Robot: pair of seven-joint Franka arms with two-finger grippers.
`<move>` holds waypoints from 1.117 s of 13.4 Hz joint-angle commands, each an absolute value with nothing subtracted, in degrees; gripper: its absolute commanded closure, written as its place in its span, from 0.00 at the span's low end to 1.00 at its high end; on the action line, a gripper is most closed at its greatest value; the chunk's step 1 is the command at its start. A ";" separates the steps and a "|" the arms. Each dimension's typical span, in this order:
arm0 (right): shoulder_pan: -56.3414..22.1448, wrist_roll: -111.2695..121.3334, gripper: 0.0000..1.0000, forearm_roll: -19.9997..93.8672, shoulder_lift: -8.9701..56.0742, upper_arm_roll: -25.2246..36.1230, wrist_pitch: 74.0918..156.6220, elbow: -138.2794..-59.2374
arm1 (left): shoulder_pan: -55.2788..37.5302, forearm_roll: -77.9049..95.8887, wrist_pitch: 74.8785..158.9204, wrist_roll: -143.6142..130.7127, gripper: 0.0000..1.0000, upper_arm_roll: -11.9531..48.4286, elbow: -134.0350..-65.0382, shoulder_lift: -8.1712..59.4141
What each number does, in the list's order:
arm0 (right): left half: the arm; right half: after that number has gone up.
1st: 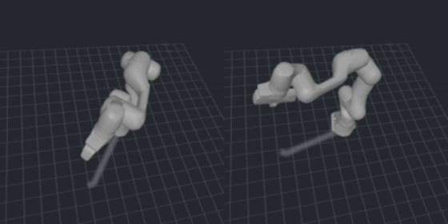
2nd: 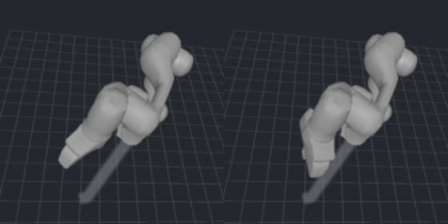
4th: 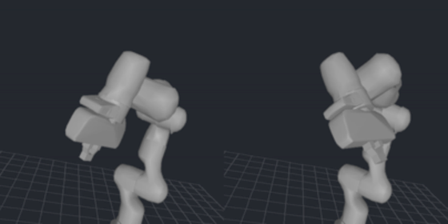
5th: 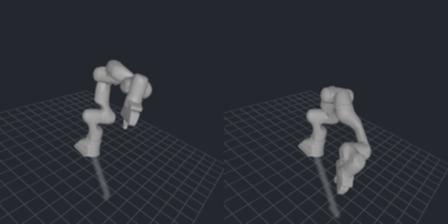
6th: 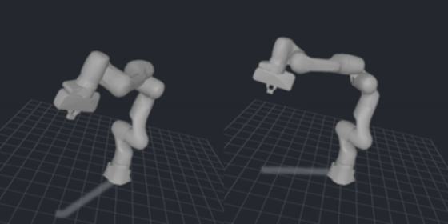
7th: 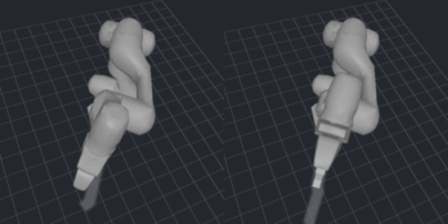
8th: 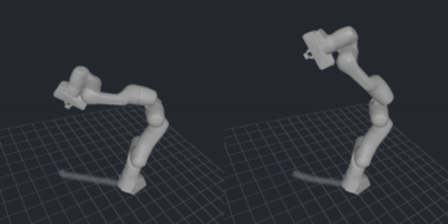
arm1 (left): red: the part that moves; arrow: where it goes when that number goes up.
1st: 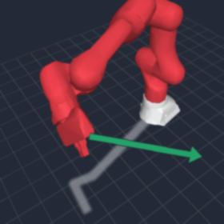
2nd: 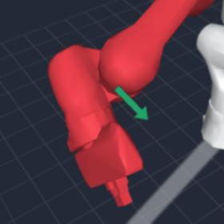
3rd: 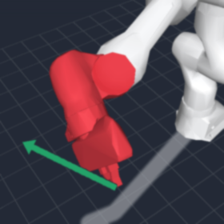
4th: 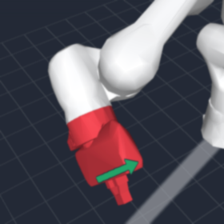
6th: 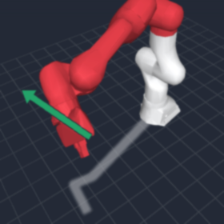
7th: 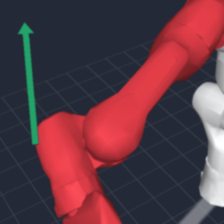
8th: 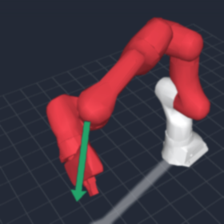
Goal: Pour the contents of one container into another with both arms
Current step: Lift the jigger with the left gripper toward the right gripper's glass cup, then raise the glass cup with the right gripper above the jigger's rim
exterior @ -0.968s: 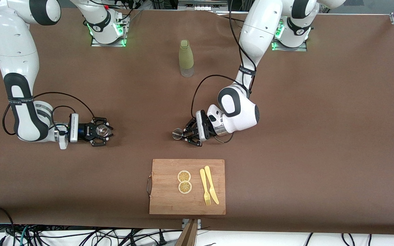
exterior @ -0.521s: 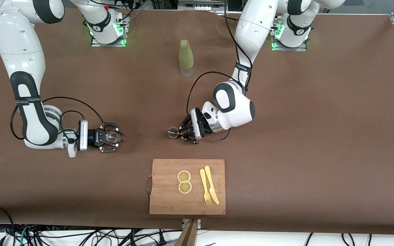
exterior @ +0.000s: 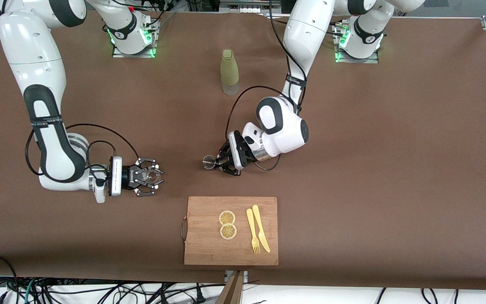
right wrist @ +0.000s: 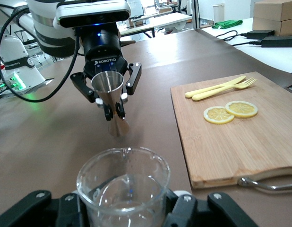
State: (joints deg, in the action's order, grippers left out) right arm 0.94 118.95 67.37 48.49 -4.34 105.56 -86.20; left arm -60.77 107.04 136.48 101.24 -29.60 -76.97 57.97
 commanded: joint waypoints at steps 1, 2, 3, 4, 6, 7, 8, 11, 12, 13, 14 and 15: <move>0.10 114.63 0.70 67.59 47.99 -5.45 106.78 -85.17 | -62.14 109.25 138.16 98.70 1.00 -31.64 -72.52 61.52; -0.52 113.65 0.70 67.59 47.64 -5.45 107.57 -85.17 | -62.14 109.34 138.25 98.70 1.00 -31.81 -72.34 62.05; -0.96 113.21 0.70 67.76 47.64 -5.45 108.45 -85.25 | -62.14 110.03 138.25 98.70 1.00 -31.90 -72.07 62.57; -1.49 112.25 0.70 67.59 47.64 -5.54 108.98 -85.17 | -62.23 110.39 138.95 98.70 1.00 -32.08 -71.55 63.27; -2.72 111.10 0.70 67.50 47.55 -5.54 110.56 -85.17 | -62.49 110.39 140.10 98.61 1.00 -32.17 -71.28 64.42; -3.42 111.01 0.70 67.59 47.46 -5.54 111.96 -85.17 | -62.49 110.39 140.10 98.61 1.00 -32.17 -71.28 64.51; -4.12 110.74 0.70 67.59 47.46 -5.54 113.36 -85.17 | -62.49 110.39 140.10 98.61 1.00 -32.08 -71.19 64.42; -6.84 107.41 0.70 67.41 47.46 -5.62 117.06 -85.17 | -62.40 110.48 140.10 97.48 1.00 -32.17 -70.05 64.42; -7.64 107.40 0.70 67.41 47.55 -5.62 118.46 -85.17 | -62.40 110.48 140.10 97.04 1.00 -32.17 -69.96 64.42; -8.26 107.40 0.70 67.24 47.55 -5.71 119.52 -85.25 | -62.40 110.48 140.10 96.60 1.00 -32.17 -69.87 64.42; -8.96 107.32 0.71 66.54 47.55 -5.97 120.31 -85.17 | -62.40 110.39 140.10 96.16 1.00 -32.17 -69.87 64.42; -9.40 107.05 0.71 65.75 47.55 -5.98 121.11 -85.17 | -62.40 110.39 140.10 95.80 1.00 -32.17 -69.79 64.42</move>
